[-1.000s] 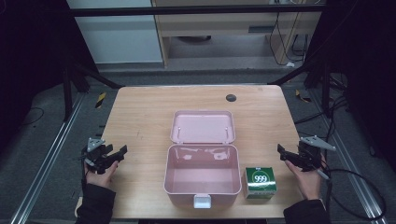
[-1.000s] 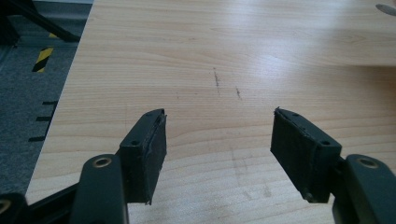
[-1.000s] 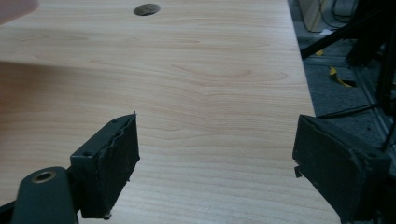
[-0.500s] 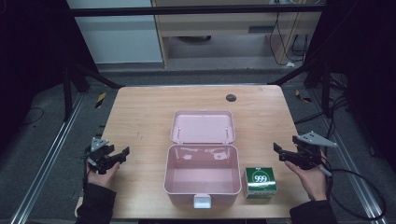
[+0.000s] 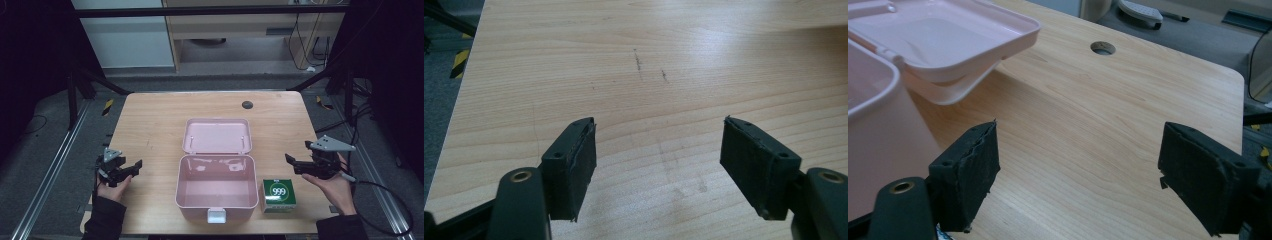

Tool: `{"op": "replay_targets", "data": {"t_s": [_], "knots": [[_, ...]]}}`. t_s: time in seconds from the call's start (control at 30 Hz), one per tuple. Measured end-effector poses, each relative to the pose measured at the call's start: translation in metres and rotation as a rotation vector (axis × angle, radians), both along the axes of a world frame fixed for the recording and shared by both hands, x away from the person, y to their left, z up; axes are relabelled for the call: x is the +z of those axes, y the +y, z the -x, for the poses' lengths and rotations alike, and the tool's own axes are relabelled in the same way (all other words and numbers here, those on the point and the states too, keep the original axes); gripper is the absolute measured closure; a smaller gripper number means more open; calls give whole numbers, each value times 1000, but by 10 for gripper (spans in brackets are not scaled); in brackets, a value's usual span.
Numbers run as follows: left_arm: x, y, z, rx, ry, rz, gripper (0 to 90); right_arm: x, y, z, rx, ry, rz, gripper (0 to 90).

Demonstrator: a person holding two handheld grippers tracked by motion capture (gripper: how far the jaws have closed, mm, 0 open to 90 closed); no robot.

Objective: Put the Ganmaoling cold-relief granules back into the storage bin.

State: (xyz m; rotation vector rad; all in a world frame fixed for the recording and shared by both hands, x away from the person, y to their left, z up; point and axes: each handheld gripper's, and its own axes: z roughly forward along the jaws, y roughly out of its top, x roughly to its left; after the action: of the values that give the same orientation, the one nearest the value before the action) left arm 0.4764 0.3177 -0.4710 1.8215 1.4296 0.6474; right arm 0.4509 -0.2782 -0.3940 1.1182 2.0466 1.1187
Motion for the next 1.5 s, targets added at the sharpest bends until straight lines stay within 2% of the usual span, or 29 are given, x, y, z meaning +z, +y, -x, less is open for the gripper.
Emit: {"op": "replay_targets", "data": {"t_s": [0.13,0.4,0.5,0.53,0.6,1.03,1.13,1.33,1.5], "knots": [[-1,0,0,-2,5,2,299,10,3,-2,37,0,2,150],[-1,-1,0,-8,10,-8,307,25,11,-2,102,11,66,133],[-2,-2,-1,-9,15,-12,310,32,16,-2,163,30,104,121],[-2,-2,-1,-9,15,-12,311,32,16,-2,163,30,104,121],[-2,-2,-1,-13,19,-16,311,35,20,-1,209,49,144,112],[-3,-3,-1,-19,24,-22,313,39,30,5,333,86,231,86],[-3,-3,-1,-23,29,-28,313,37,32,8,383,85,262,81],[-4,-4,-1,-26,32,-32,313,33,36,10,422,108,312,75],[-4,-4,-1,-28,32,-35,313,30,39,12,460,134,334,73]]}}
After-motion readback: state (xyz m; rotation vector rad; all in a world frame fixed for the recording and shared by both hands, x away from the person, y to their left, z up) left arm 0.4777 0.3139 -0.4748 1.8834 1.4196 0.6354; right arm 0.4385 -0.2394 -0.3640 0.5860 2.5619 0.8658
